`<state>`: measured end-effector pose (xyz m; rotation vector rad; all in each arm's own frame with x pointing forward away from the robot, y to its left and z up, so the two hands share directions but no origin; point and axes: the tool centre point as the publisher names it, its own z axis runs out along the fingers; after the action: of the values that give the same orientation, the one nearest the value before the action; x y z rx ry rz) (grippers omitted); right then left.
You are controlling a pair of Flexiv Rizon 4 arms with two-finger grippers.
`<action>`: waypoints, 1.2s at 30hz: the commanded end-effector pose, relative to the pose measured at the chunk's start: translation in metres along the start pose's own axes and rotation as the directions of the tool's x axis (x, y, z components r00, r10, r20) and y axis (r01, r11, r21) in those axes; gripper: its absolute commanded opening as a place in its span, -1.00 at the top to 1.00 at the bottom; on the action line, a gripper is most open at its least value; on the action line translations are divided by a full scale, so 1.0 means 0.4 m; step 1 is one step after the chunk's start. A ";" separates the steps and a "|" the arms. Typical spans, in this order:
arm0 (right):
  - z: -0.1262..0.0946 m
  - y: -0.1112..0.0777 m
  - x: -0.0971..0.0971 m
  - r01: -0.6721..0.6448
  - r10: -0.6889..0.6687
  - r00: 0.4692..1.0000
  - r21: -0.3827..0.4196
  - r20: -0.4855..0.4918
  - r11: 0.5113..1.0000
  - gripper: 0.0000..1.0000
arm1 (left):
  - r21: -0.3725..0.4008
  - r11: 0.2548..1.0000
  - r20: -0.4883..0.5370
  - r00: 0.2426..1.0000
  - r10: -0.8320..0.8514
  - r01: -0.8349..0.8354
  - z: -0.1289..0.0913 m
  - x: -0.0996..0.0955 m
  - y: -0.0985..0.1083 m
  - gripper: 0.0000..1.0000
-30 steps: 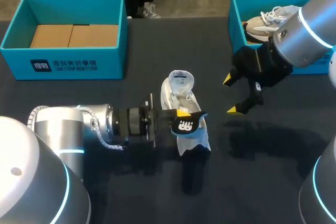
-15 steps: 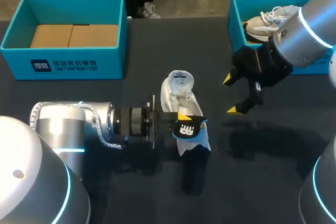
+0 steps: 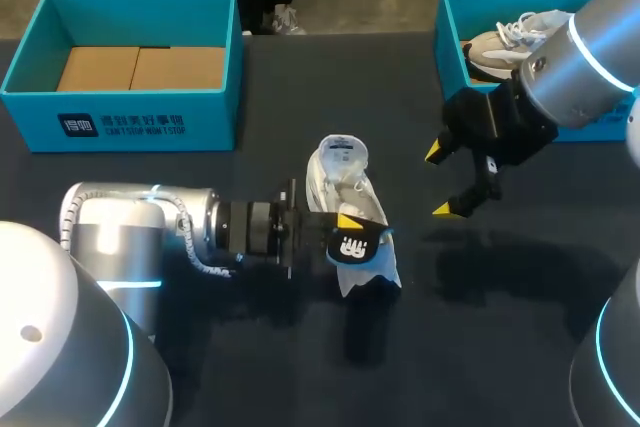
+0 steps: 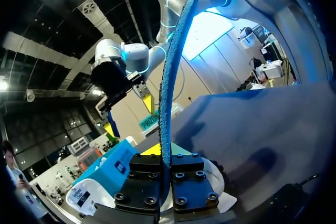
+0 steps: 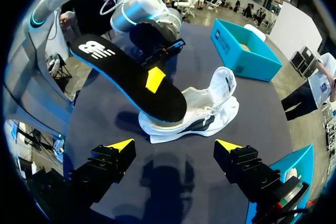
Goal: Take the shoe out of the shoebox, open the shoe tongue, remove and reinsert the insole, then place the shoe into the shoebox
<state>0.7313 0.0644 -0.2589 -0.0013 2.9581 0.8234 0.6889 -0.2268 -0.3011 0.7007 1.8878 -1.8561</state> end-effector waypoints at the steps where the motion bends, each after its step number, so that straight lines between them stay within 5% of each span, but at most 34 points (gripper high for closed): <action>1: 0.003 0.000 -0.002 0.001 -0.001 1.000 0.000 0.000 1.000 -1.00 | 0.001 1.000 -0.012 1.000 0.001 -0.001 0.005 0.003 0.020 1.00; 36: 0.003 0.000 -0.002 0.001 -0.001 1.000 0.000 0.000 1.000 -1.00 | -0.088 0.995 0.012 0.999 0.049 -0.047 0.007 0.007 0.100 1.00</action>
<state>0.7314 0.0644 -0.2590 -0.0011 2.9582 0.8234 0.7103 -0.2281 -0.3332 0.6990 1.9135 -1.7376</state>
